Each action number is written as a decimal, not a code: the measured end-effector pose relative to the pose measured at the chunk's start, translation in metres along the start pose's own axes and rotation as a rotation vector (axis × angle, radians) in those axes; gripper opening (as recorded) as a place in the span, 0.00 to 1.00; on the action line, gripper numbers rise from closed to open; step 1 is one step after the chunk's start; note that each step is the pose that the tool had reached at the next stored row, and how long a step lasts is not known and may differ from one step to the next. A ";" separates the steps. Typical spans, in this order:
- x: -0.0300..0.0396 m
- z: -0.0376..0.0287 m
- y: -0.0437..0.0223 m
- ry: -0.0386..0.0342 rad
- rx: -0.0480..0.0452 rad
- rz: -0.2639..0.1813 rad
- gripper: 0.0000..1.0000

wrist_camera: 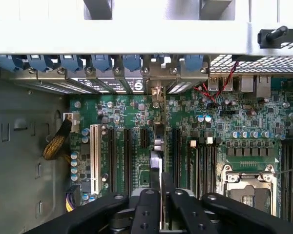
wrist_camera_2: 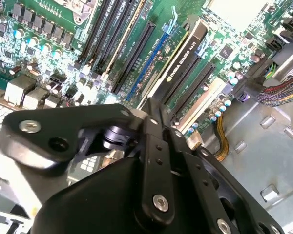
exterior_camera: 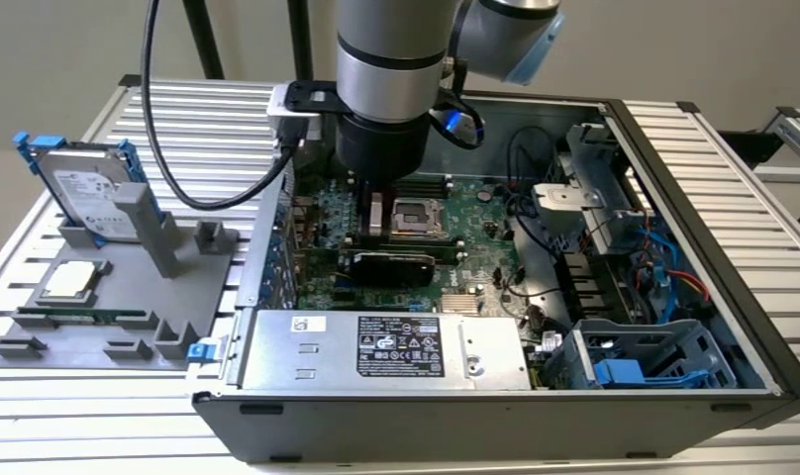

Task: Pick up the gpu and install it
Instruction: 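Insert the gpu into the slot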

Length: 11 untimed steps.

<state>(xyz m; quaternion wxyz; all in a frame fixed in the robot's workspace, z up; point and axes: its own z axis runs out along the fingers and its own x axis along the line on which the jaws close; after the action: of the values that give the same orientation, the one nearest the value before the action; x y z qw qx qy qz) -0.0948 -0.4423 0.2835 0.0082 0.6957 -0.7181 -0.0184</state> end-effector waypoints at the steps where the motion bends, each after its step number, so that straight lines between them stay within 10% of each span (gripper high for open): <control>1: 0.0000 0.0000 0.0000 0.0000 0.0000 0.000 0.00; 11: 0.0000 0.0000 0.0000 0.0000 0.0000 0.000 0.00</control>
<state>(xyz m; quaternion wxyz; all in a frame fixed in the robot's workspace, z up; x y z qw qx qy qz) -0.0948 -0.4423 0.2835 0.0082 0.6957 -0.7180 -0.0184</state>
